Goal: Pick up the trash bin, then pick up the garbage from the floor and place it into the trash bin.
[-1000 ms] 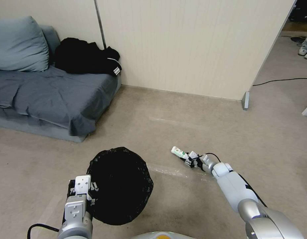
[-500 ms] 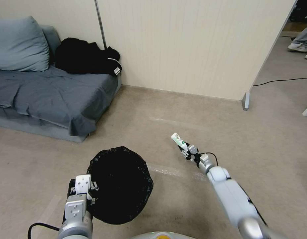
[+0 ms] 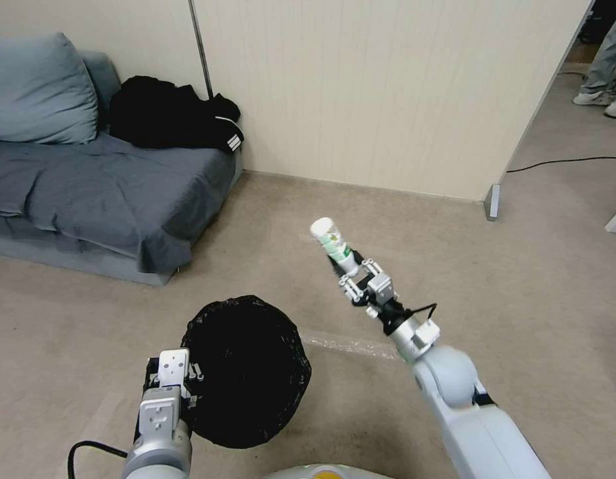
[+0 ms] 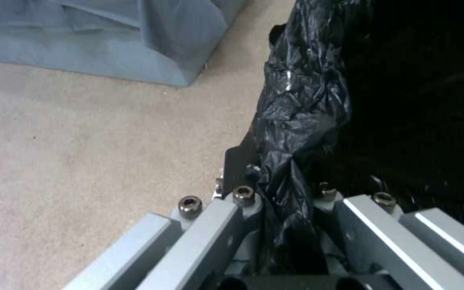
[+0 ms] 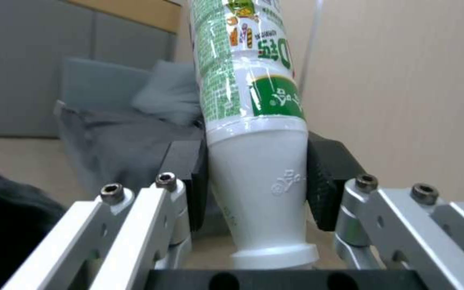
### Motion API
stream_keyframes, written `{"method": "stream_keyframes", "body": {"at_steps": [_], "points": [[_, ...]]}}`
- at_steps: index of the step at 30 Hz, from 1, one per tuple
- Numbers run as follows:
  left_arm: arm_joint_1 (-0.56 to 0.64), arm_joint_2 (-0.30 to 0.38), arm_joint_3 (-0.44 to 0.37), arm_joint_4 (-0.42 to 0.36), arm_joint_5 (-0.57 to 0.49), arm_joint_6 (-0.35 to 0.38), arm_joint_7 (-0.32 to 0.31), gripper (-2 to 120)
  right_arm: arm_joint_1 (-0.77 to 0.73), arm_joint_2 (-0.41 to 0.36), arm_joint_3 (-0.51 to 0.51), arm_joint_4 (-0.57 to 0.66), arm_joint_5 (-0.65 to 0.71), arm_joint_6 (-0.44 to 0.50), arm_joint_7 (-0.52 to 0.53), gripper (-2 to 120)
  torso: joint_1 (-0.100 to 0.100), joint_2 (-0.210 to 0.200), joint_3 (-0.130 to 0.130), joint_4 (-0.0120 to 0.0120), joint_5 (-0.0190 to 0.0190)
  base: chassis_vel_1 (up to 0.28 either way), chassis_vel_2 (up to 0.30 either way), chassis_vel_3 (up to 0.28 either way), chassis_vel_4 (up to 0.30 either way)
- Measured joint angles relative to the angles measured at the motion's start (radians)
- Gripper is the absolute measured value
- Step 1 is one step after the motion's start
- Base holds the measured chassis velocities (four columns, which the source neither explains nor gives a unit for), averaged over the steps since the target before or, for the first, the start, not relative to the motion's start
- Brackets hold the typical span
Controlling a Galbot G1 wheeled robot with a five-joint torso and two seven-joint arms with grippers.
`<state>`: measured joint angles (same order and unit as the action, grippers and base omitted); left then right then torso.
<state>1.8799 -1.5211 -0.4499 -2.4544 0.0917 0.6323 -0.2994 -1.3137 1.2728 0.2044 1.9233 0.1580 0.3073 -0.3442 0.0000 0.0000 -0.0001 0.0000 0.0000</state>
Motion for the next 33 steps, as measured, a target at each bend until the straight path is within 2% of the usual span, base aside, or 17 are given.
{"method": "stream_keyframes", "body": {"at_steps": [3, 5, 11, 15, 25, 33], "points": [[-0.007, 0.004, 0.004, 0.003, -0.005, 0.002, 0.0, 1, -0.022, -0.048, -0.116, 0.053, 0.029, -0.019, 0.028, 34, 0.0, 0.0, 0.0, 0.0001, -0.0001, 0.0, 0.0, 0.0, 0.0], [-0.008, 0.005, 0.005, 0.004, -0.006, 0.002, 0.0, 1, -0.022, -0.06, -0.144, 0.053, 0.031, -0.02, 0.029, 34, 0.0, 0.0, 0.0, 0.0, -0.0001, 0.0, 0.0, 0.0, 0.0], [-0.014, 0.008, 0.011, 0.005, -0.008, 0.004, 0.001, 1, -0.003, -0.107, -0.266, -0.002, 0.002, -0.015, 0.031, 34, 0.0, 0.0, 0.0, 0.0001, 0.0, 0.0, 0.0, 0.0, 0.0], [-0.014, 0.009, 0.013, 0.005, -0.009, 0.004, 0.001, 1, 0.008, -0.109, -0.295, -0.028, -0.009, -0.014, 0.031, 34, 0.0, 0.0, 0.0, 0.0, 0.0, 0.0, 0.0, 0.0, 0.0], [-0.014, 0.006, 0.024, 0.004, -0.004, 0.004, 0.001, 1, 0.026, -0.06, -0.33, -0.102, -0.04, -0.02, 0.03, 34, 0.0, 0.0, 0.0, 0.0, 0.0, 0.0, 0.0, 0.0, 0.0], [-0.017, 0.008, 0.025, 0.004, -0.004, 0.004, 0.001, 1, 0.023, -0.065, -0.353, -0.106, -0.062, -0.021, 0.029, 63, 0.0, 0.0, 0.0, 0.0, -0.0001, 0.0, 0.0, 0.0, 0.0]]}}
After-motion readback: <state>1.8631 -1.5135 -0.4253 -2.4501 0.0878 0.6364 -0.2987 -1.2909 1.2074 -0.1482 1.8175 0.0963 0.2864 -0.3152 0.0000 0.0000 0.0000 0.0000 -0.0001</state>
